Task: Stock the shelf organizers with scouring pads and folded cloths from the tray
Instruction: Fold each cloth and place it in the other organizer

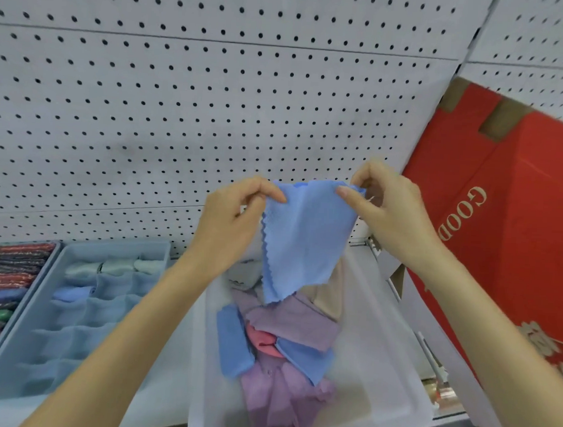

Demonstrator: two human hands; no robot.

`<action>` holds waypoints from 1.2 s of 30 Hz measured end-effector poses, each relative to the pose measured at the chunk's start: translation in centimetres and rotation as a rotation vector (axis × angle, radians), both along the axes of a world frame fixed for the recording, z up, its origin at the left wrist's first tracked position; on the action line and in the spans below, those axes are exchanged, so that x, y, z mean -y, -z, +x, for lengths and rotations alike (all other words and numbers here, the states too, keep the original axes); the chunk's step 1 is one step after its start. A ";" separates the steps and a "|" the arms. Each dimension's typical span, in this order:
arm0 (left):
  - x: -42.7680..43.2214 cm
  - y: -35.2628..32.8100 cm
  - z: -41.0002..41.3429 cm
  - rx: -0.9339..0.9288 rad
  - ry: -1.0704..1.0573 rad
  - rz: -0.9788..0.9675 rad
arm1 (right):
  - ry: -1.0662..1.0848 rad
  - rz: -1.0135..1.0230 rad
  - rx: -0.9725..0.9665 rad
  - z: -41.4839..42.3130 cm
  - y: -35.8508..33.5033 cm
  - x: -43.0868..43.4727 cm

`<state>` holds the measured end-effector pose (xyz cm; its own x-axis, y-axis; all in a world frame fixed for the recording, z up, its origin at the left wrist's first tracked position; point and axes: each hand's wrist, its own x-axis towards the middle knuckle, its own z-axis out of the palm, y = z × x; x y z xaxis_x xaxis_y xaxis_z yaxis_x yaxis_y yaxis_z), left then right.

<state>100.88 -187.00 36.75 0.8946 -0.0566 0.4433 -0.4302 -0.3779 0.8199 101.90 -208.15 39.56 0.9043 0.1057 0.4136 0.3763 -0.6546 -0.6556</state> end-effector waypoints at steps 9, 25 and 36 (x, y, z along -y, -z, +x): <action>1.3 -1.7 2.6 0.019 -0.158 -0.193 | 0.000 0.050 0.030 2.1 -1.6 0.0; 2.5 -1.8 1.5 0.013 -0.034 -0.125 | -0.138 0.473 -0.310 2.4 -1.9 -4.7; 2.1 -1.5 1.1 -0.075 0.061 -0.335 | -0.288 0.548 -0.429 2.0 -2.2 -4.5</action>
<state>101.99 -189.08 38.30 0.9249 0.0262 0.3792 -0.3773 -0.0581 0.9243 103.87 -203.63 41.76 0.9656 0.2428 0.0926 0.1214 -0.1063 -0.9869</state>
